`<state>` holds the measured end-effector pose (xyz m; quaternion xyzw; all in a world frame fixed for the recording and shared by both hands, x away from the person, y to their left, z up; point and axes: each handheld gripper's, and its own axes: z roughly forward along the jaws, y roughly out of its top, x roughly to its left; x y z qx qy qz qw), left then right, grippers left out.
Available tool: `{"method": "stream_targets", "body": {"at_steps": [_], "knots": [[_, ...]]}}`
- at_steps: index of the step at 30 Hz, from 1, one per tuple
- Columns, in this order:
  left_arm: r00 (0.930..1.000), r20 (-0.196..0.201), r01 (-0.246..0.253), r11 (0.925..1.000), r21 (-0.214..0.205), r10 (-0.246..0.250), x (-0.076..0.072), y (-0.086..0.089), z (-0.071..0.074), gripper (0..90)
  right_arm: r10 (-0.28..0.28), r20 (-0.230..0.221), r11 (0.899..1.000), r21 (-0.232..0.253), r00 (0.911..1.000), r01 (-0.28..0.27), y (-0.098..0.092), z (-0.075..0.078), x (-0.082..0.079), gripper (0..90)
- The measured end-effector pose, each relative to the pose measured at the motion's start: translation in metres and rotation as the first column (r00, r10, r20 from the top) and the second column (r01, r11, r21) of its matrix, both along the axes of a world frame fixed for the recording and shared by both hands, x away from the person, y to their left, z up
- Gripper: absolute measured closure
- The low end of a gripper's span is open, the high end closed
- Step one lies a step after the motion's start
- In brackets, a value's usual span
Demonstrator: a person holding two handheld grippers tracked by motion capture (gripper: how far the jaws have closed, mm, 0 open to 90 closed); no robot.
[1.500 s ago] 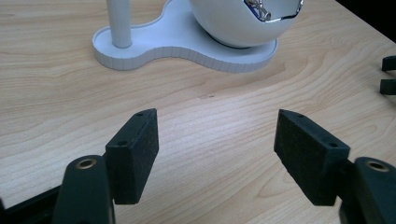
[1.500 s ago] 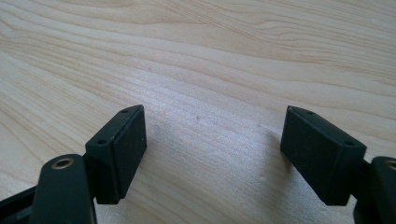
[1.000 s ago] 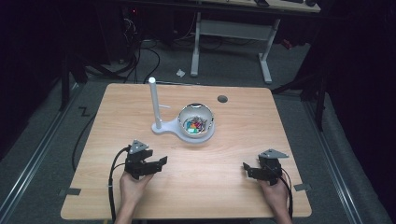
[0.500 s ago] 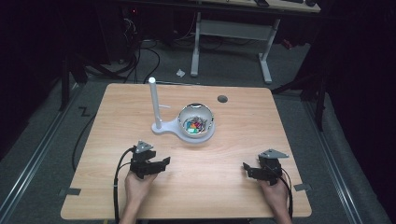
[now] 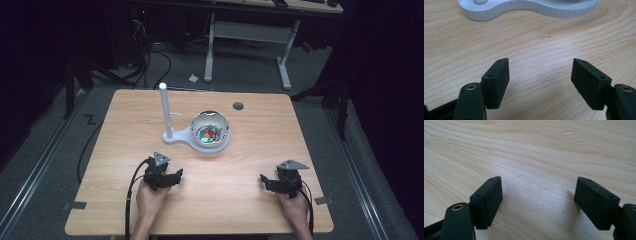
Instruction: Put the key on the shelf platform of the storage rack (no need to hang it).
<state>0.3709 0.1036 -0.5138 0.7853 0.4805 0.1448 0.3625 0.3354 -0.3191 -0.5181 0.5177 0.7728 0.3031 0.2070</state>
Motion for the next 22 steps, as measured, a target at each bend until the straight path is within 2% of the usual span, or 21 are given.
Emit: {"method": "stream_targets", "body": {"at_steps": [5,9,13,16,22], "knots": [[0.9999,0.012,-0.012,0.9999,0.0,0.012,0.001,-0.001,-0.003,31.5,0.0,0.0,1.0,0.0,1.0,0.0,0.0,0.0,0.0,22.8],[0.9996,0.012,-0.024,0.9994,0.025,0.024,0.002,-0.001,-0.009,31.5,0.0,0.0,1.0,0.0,1.0,0.0,0.0,0.0,0.0,22.8],[0.9987,0.039,-0.032,0.999,0.031,0.031,-0.002,-0.002,-0.012,31.3,0.001,0.002,1.0,-0.001,1.0,-0.001,0.0,0.0,0.0,22.9],[0.9985,0.049,-0.026,0.9974,0.067,0.022,-0.006,-0.006,-0.012,30.4,0.001,0.002,1.0,-0.001,1.0,-0.001,0.0,0.0,0.0,22.9],[0.9986,0.048,-0.027,0.9975,0.066,0.024,-0.006,-0.006,-0.012,29.3,0.002,0.001,1.0,-0.001,1.0,-0.002,0.0,0.0,0.0,22.9]]}}
